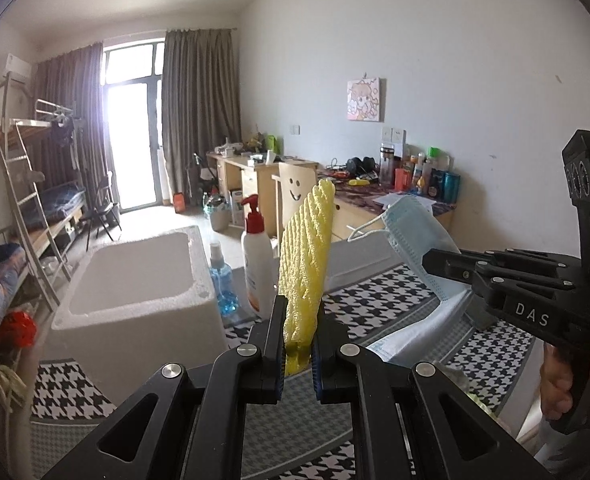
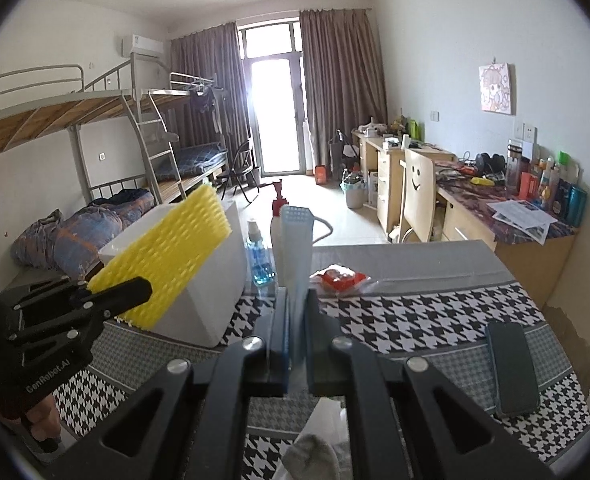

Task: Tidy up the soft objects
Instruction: 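Carry the yellow net and blue mask with both tools toward the white foam box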

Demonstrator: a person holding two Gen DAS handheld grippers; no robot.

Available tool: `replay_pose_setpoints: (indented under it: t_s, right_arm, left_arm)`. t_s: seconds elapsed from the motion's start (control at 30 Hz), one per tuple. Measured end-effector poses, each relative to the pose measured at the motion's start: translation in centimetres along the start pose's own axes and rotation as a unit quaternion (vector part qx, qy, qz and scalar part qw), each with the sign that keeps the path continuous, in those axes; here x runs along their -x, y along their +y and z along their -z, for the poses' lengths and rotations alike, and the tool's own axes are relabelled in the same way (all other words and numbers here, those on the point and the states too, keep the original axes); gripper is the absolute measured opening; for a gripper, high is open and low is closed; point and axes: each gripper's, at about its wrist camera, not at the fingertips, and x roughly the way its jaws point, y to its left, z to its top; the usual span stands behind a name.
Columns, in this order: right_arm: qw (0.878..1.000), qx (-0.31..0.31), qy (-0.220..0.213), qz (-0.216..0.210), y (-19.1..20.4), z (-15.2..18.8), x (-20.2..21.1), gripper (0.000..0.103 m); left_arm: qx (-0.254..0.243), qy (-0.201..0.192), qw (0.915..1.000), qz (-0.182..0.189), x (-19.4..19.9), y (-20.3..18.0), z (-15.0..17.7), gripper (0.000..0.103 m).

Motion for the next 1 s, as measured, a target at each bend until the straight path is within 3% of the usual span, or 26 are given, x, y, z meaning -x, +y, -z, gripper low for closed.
replay_pose_setpoints:
  t_s: [0.47, 1.0]
  right_arm:
    - [1.0, 0.0, -0.013, 0.007, 0.5, -2.7, -0.8, 0.008]
    - [1.0, 0.01, -0.029, -0.001, 1.7, -5.6, -1.8, 0.008]
  left_arm:
    - [-0.002, -0.029, 0.9989, -0.038, -0.2, 1.2, -2.3, 0.011]
    - [0.019, -0.033, 0.9955, -0.087, -1.1, 3.8, -3.9, 0.011]
